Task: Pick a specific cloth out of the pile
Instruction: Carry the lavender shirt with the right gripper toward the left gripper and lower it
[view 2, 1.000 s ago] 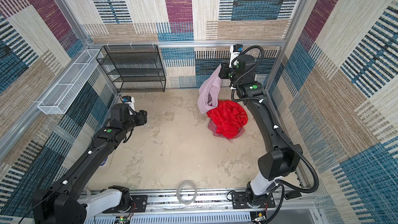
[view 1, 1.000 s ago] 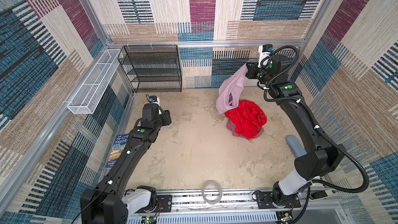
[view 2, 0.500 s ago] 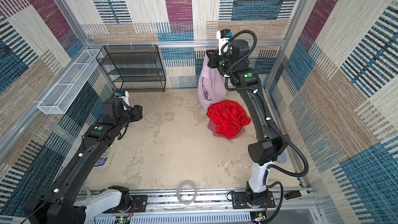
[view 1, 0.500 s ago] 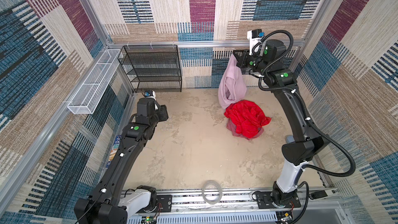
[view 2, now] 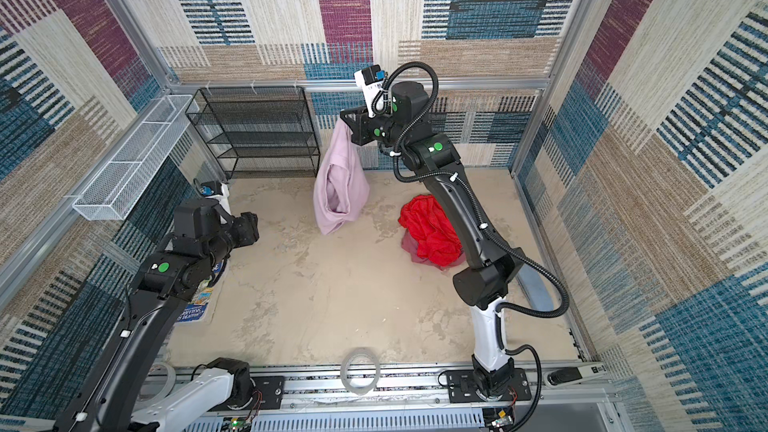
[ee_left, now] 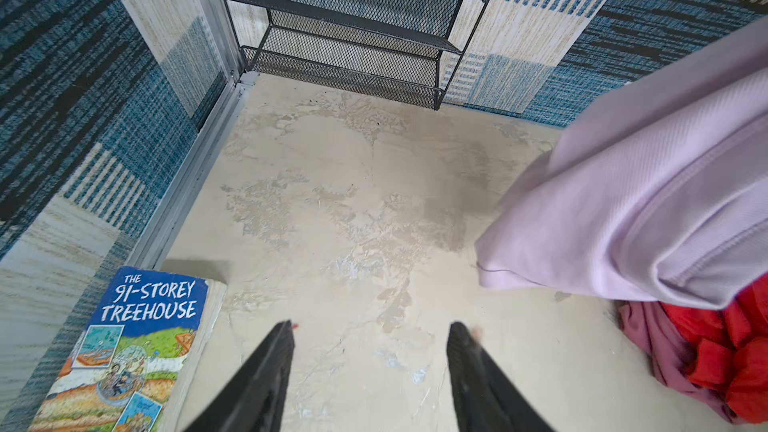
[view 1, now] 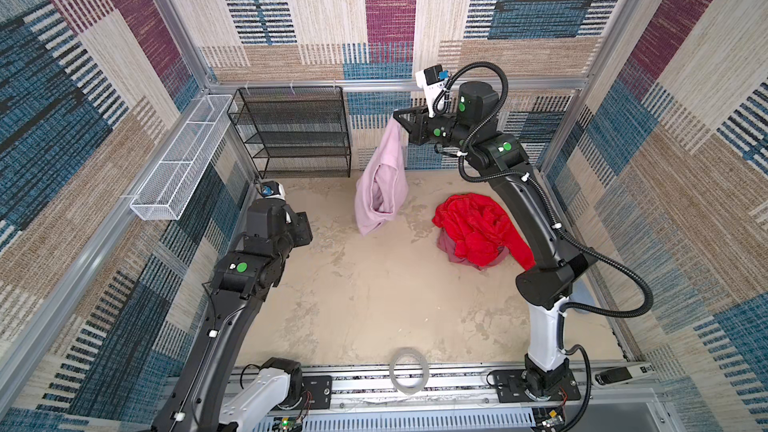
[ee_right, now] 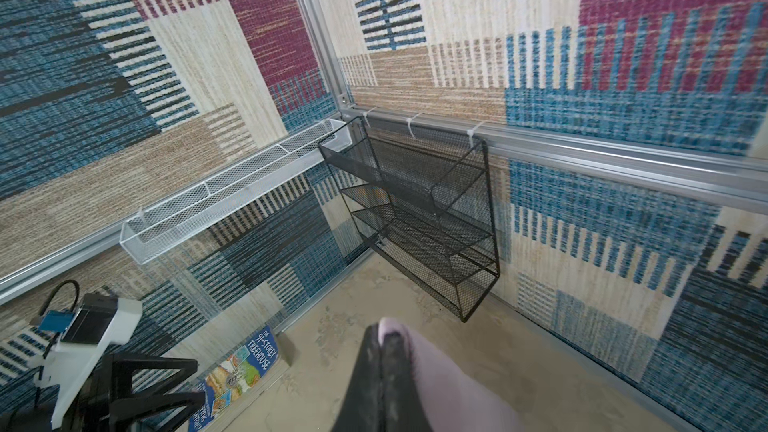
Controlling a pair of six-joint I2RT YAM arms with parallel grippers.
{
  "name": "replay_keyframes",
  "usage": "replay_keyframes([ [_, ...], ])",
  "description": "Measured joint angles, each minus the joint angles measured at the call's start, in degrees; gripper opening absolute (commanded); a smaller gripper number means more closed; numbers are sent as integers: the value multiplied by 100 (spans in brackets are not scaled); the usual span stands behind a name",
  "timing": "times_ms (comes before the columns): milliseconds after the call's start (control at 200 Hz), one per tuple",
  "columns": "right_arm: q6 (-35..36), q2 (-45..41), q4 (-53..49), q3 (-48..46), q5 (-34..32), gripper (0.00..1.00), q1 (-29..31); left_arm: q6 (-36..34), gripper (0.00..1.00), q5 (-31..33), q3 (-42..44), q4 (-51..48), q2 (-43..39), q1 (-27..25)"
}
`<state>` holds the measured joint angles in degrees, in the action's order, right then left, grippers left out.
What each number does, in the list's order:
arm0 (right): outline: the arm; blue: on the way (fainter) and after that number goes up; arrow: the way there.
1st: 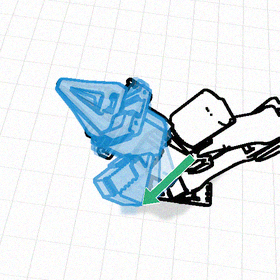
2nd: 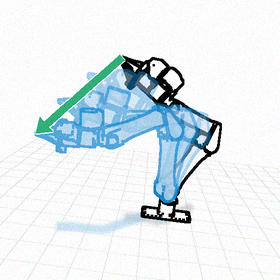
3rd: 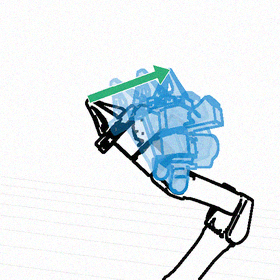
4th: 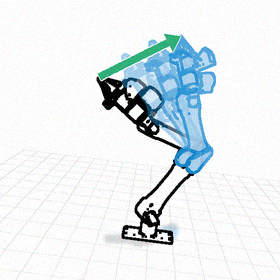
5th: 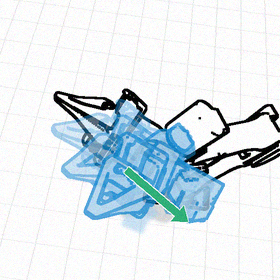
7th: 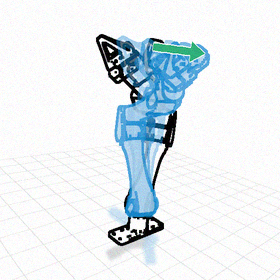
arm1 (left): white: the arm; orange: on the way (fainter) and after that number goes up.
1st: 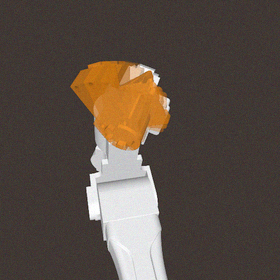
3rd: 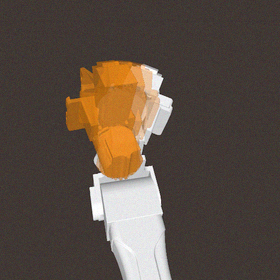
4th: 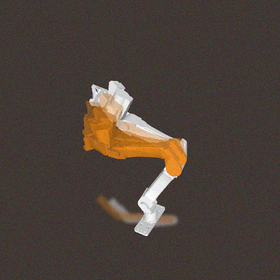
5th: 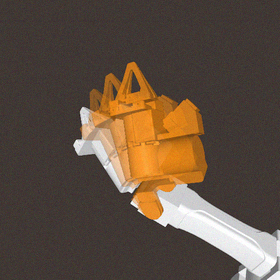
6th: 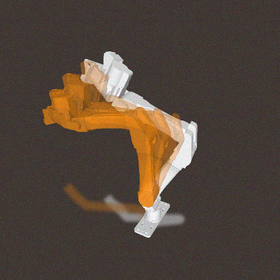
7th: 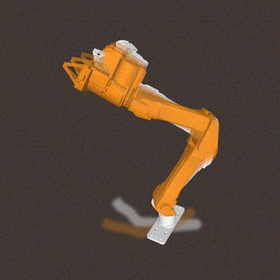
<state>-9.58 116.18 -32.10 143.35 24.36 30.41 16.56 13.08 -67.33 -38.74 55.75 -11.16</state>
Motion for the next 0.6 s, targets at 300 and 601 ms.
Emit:
replay_keyframes([
  [300,-4,564,181,284,352,0,570,20,62,66,-52,-354,-341,0],
  [601,-46,1145,407,328,415,0,911,33,62,212,98,-581,-660,0],
])
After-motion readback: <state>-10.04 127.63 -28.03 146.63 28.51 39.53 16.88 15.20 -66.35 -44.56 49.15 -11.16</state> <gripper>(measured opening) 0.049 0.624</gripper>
